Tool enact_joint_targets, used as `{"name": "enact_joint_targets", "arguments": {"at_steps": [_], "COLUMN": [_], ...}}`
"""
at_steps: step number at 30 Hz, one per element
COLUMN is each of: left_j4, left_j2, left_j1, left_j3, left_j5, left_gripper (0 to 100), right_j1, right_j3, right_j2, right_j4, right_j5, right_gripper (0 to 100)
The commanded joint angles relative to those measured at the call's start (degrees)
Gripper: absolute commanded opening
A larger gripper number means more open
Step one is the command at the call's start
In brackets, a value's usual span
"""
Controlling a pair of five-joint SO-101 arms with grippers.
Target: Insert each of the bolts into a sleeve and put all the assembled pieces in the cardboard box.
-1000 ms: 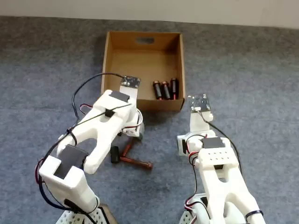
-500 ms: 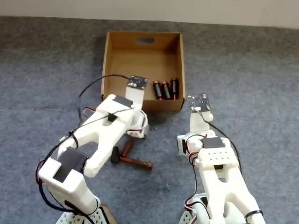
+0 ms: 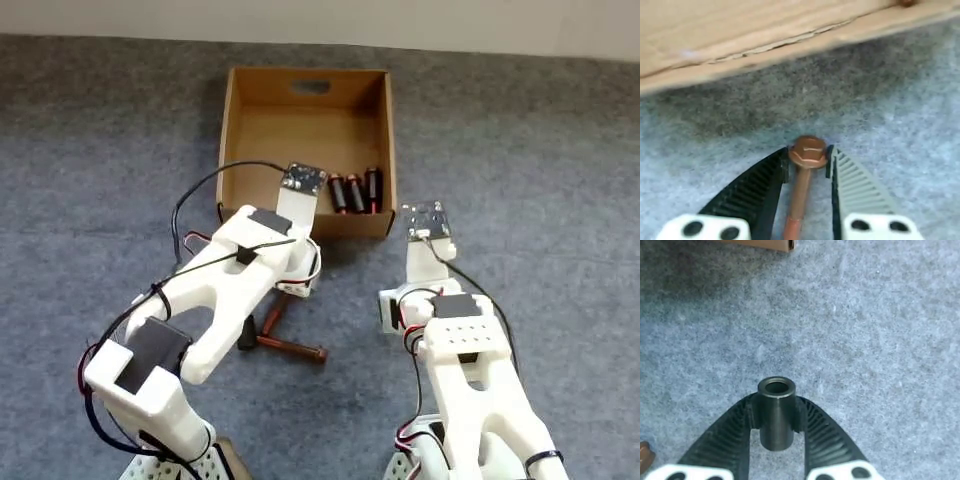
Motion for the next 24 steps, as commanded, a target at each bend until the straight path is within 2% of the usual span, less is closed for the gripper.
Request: {"name": "enact_joint_targets", "arguments": {"at_steps": [1,7,12,14,17,24], "left_j4": [-0.1,-0.4,-0.2,-0.1,-0.1,3.7], "left_j2": [-1.4,-1.4,-1.4,-1.4,-1.4,-1.3], "left_j1": [-0.6,-0.6,-0.6,-0.6,-0.6,-0.6], "left_j3": [-0.3,-1.0,-1.0,-0.9,-0.7,-0.9], "left_j5": [-0.5,-0.6,-0.7,-3.4,-6.7,-6.9], "left_gripper": [7,7,18,20,20,15], "right_j1": [0.7,0.7,0.7,0.7,0.7,0.7], "right_j3": [-0.4,-0.4,-0.4,-0.4,-0.4,-0.4], "right_j2": [-0.1,-0.1,-0.1,-0.1,-0.1,-0.1], "right_j4": [-1.0,-1.0,-1.0,-1.0,-1.0,-1.0], "right_j5": [0.4,0.4,0.4,0.4,0.4,0.4], "right_gripper": [0.6,0.6,0.6,0.6,0.6,0.6]}}
